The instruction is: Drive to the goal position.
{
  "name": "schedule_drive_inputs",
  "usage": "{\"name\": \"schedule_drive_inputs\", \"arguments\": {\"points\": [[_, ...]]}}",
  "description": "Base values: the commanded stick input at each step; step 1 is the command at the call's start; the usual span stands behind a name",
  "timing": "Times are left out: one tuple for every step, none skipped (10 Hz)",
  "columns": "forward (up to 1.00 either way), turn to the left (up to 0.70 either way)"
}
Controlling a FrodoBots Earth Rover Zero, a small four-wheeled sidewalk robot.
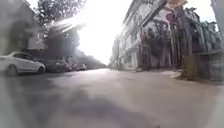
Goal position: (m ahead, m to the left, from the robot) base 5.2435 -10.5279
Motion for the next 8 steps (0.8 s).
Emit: {"name": "schedule_drive_inputs", "arguments": {"points": [[1.00,0.06],[1.00,0.06],[1.00,0.06],[1.00,0.06],[1.00,0.06],[1.00,0.06],[1.00,0.06],[1.00,0.06]]}}
